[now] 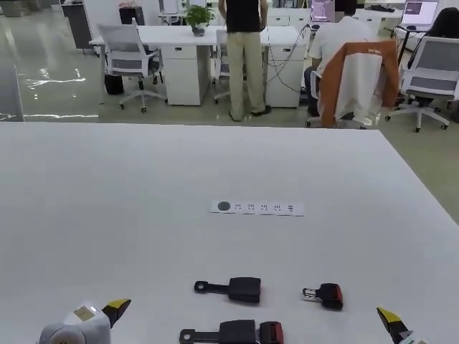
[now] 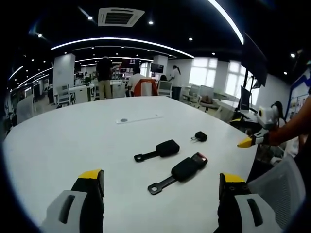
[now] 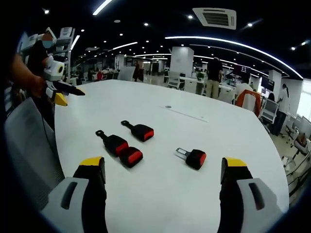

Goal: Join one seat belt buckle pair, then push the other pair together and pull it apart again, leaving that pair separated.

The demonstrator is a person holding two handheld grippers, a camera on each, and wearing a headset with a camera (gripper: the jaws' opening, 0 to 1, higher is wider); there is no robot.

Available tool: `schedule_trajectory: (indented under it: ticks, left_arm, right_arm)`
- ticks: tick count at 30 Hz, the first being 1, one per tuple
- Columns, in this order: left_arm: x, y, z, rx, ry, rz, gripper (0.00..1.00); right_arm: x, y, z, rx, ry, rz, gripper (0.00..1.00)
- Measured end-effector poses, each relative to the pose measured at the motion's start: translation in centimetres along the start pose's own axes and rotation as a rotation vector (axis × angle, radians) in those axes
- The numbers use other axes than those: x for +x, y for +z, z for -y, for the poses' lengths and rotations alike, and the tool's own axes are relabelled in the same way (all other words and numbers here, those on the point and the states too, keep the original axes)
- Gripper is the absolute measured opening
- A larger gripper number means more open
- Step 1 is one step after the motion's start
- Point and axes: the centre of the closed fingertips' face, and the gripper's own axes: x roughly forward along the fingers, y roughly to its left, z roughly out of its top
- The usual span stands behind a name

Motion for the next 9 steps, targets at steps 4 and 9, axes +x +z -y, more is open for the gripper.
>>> schedule_trajectory:
  ticks: [4, 9]
  left_arm:
    - [0.06, 0.3, 0.29, 0.005, -0.004, 0.006, 1.0]
    - [0.19, 0.3, 0.1, 0.011, -0.007, 0.008, 1.0]
  right_arm:
    - [0.0, 0.01, 0.32, 0.004, -0.008, 0.0, 0.99]
    - [-0.19, 0.13, 0.55, 0.013, -0.018, 0.005, 0.98]
